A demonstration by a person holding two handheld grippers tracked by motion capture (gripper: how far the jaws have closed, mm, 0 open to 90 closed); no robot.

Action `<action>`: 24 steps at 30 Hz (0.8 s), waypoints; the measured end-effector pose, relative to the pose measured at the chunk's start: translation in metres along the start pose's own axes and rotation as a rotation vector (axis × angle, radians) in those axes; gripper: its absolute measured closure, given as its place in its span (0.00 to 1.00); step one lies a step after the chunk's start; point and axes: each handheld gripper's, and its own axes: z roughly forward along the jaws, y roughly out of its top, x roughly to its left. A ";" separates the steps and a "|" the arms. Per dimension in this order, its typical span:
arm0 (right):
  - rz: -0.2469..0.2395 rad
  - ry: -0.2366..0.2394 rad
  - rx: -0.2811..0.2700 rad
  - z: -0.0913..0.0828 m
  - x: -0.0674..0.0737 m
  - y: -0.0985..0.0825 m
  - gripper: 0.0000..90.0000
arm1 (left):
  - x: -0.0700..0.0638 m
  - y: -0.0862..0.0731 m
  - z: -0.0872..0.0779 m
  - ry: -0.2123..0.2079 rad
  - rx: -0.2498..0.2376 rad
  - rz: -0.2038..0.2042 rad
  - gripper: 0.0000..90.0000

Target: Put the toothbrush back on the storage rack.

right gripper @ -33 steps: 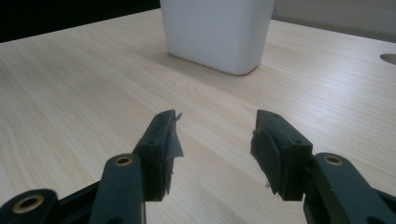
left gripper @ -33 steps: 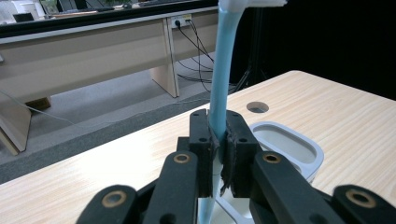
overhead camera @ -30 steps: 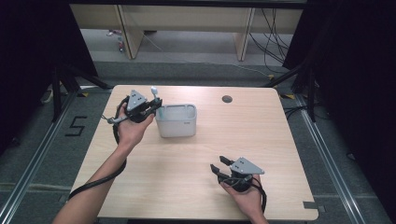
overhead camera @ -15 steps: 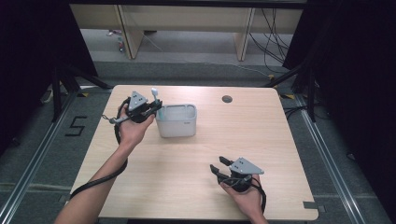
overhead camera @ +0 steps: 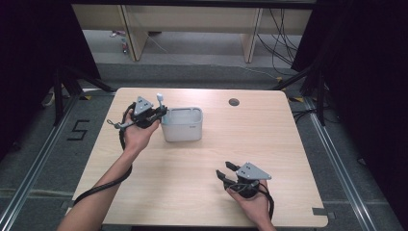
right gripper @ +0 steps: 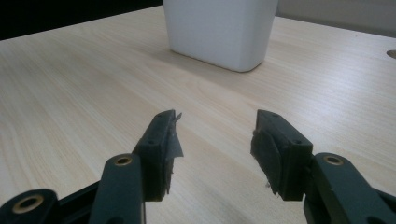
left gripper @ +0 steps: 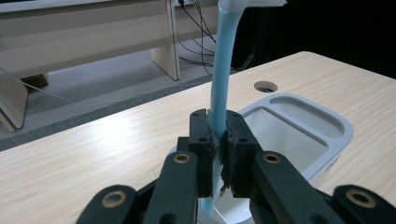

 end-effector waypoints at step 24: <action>-0.013 -0.002 0.001 0.002 0.001 -0.001 0.55 | 0.002 -0.008 0.007 0.001 0.030 -0.010 0.92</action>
